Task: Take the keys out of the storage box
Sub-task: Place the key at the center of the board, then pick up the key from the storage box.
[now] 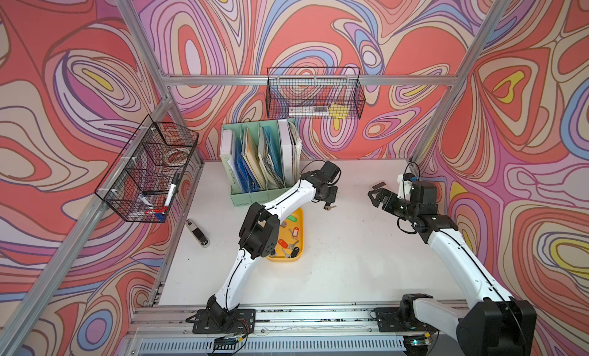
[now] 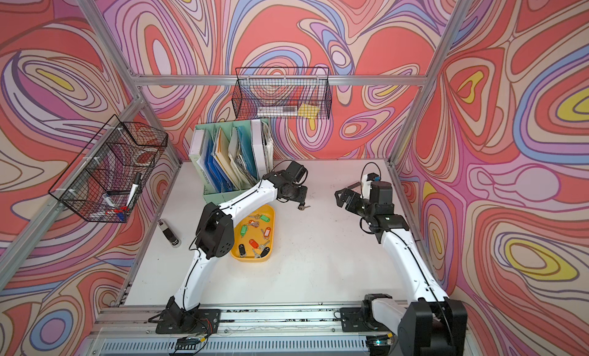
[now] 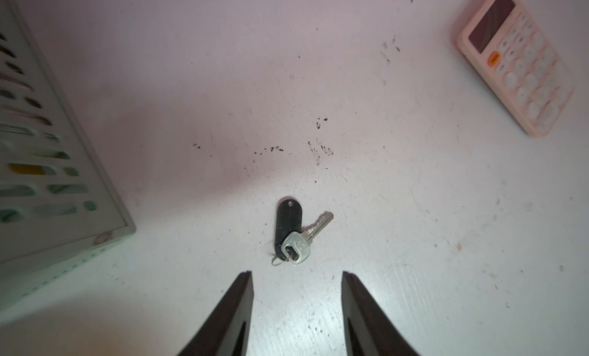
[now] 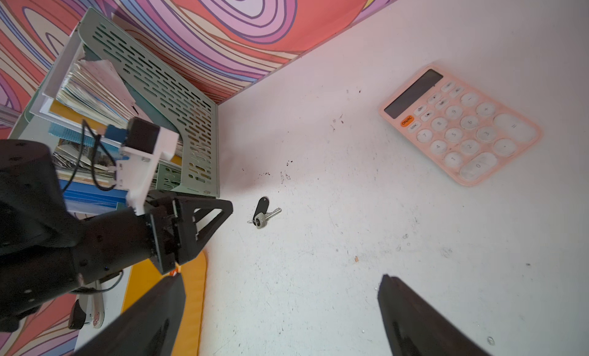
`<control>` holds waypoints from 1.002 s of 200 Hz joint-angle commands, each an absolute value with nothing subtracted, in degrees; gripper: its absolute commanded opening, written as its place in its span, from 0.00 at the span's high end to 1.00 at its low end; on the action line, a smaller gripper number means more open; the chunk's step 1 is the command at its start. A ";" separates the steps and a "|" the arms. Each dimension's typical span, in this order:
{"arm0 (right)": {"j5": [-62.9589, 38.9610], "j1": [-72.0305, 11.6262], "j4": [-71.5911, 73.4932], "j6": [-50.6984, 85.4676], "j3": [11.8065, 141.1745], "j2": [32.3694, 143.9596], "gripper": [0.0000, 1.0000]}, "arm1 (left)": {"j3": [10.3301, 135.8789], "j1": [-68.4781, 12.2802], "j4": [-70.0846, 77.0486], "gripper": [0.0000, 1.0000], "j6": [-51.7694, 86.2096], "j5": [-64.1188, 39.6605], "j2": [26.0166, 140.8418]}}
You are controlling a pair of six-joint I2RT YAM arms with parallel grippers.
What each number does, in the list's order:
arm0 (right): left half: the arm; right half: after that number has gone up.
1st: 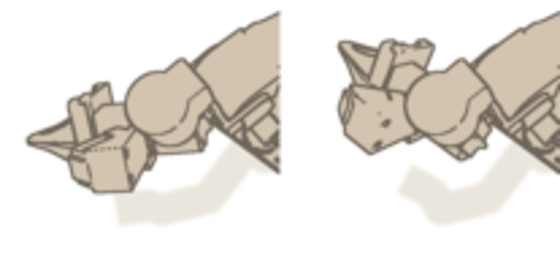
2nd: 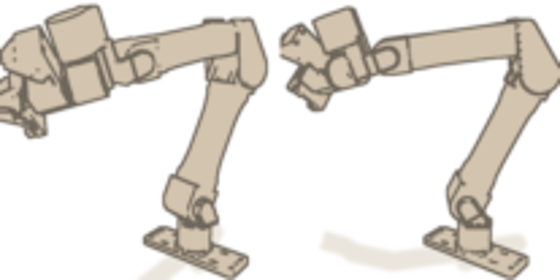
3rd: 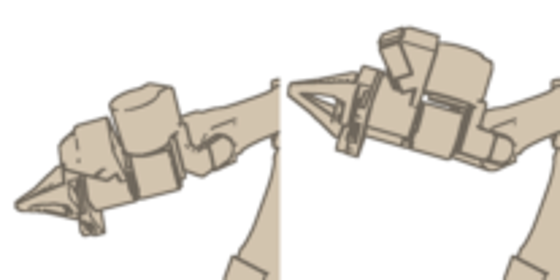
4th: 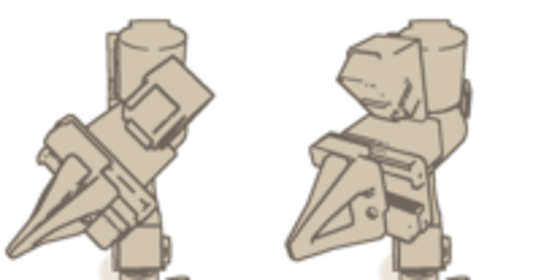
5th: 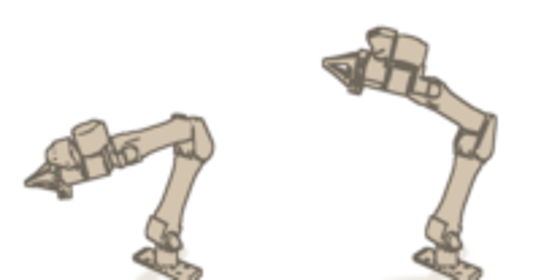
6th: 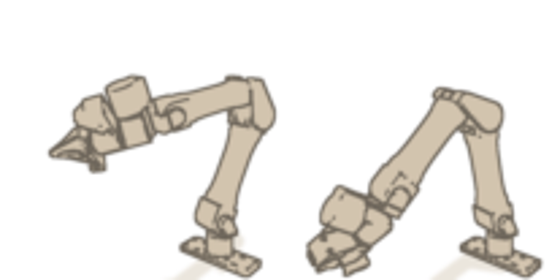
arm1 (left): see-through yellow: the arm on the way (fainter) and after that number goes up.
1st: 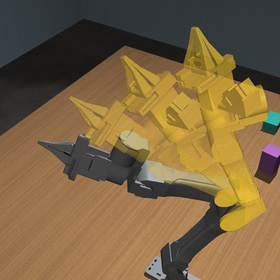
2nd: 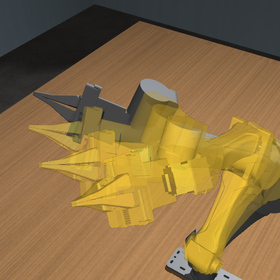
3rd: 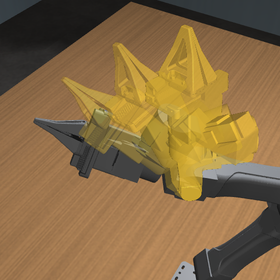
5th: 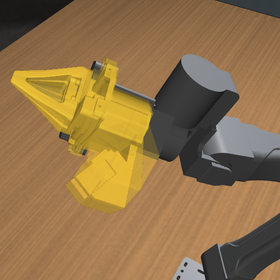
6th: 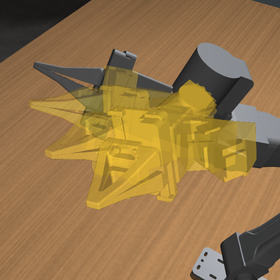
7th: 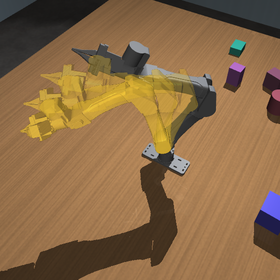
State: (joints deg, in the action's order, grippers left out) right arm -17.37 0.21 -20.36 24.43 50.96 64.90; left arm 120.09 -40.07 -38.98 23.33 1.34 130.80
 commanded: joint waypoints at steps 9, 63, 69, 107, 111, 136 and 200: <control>-17.12 0.34 -20.40 21.24 51.64 62.04 0.02 | 113.51 -39.81 -33.32 0.36 20.70 4.54 120.43; -14.92 0.27 -19.55 16.31 51.75 58.08 0.02 | 92.55 -39.73 -24.04 0.22 17.98 13.28 102.28; -14.49 0.26 -19.11 15.66 51.54 57.39 0.02 | 89.99 -39.73 -22.89 0.22 17.80 14.09 100.19; -13.95 0.32 -13.65 13.79 48.50 53.27 0.02 | 78.79 -39.63 -20.48 0.20 17.58 18.85 89.58; -14.00 0.28 -13.19 13.80 48.16 53.00 0.02 | 77.95 -39.62 -20.51 0.20 17.65 19.19 88.66; -15.05 0.22 -11.81 13.21 47.23 52.40 0.02 | 73.38 -39.68 -22.23 0.20 19.07 20.60 83.60; -17.60 0.20 -8.33 13.63 43.83 52.16 0.02 | 65.24 -39.68 -31.20 0.20 24.45 22.75 76.81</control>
